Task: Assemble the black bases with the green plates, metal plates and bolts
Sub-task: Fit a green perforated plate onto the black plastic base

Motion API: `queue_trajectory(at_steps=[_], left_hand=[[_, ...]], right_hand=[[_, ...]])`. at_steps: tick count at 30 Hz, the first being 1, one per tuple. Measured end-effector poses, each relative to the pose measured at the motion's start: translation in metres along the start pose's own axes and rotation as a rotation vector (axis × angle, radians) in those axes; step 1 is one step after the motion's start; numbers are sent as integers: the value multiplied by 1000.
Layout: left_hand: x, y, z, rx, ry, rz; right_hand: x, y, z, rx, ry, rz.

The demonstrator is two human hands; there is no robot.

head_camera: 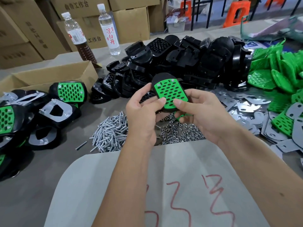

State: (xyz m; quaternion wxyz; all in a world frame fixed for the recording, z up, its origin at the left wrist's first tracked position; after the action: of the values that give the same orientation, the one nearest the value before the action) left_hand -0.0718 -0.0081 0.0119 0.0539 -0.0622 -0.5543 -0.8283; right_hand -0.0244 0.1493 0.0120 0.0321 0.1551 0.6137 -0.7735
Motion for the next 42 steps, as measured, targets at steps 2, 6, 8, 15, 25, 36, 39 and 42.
queue_trajectory(at_steps=[2,6,8,15,25,36,39,42], left_hand=[[1,3,-2,123,20,51],[-11,8,11,486,-22,172],[-19,8,24,544,-82,180],[-23,-1,39,281,-141,18],[-15,-11,7,40,17,-240],[-16,-22,15,88,-1,-156],[-19,-22,28,62,-39,-125],[-26,-29,40,33,-40,-155]], right_hand=[[-1,-3,2,-22,11,-41],[-3,-13,1,-445,333,-199],[-12,-22,10,-631,437,-325],[-36,-36,40,-1037,489,-555],[-53,-35,62,-1144,409,-689],[-57,-38,22,-766,196,-573],[-57,-47,-15,-515,251,-472],[-56,-59,-65,-710,420,-382]])
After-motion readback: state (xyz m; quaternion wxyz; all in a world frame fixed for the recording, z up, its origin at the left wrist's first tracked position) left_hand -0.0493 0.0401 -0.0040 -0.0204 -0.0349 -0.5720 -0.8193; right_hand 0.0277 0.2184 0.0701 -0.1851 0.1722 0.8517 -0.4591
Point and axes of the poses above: each hand's wrist, its own x-axis towards the middle knuckle, its own z-axis out of the palm, y = z × x, the point moved 9 cm from there along x, towards the middle knuckle, and after that the axes turned 15 degrees about z, right-handed, at the moved point
